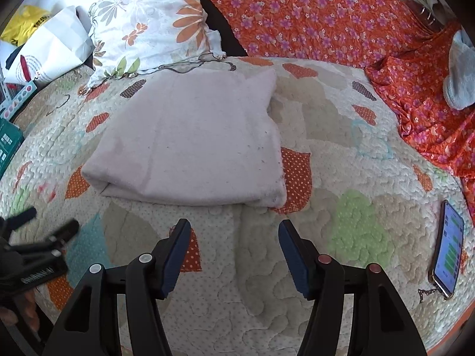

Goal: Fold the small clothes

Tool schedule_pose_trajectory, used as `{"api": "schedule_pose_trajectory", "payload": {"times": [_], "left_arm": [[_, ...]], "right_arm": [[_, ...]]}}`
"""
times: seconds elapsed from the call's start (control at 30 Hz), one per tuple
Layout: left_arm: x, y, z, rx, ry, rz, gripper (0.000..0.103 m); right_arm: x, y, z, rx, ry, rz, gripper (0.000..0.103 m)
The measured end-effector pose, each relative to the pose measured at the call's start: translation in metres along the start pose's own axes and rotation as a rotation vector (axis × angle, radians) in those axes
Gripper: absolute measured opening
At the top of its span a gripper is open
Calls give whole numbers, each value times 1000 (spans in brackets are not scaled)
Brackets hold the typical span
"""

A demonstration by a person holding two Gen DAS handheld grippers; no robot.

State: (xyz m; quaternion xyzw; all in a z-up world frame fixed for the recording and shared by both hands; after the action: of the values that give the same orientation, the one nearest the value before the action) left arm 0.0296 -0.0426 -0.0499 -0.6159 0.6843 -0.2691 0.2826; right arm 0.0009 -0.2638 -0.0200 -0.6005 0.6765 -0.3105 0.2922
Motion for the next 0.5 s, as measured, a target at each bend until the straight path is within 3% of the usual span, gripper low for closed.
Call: {"api": "schedule_pose_trajectory", "payload": {"times": [0.5], "left_arm": [[-4, 8, 6, 14, 36, -62, 103]], "right_arm": [[-10, 5, 10, -29, -28, -3, 66]]}}
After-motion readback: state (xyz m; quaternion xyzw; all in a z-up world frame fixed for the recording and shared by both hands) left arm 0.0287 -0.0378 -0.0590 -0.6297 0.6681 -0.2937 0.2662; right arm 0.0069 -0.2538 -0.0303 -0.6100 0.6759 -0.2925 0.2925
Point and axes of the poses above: each gripper's, at about its wrist camera, not at the fingertips, and z roughly the way its jaws point, x to its right, y to its underside, the point moved 8 cm from there along z, roughly the way its jaws point, and after that the axes turned 12 degrees about x, right-handed, at the moved point
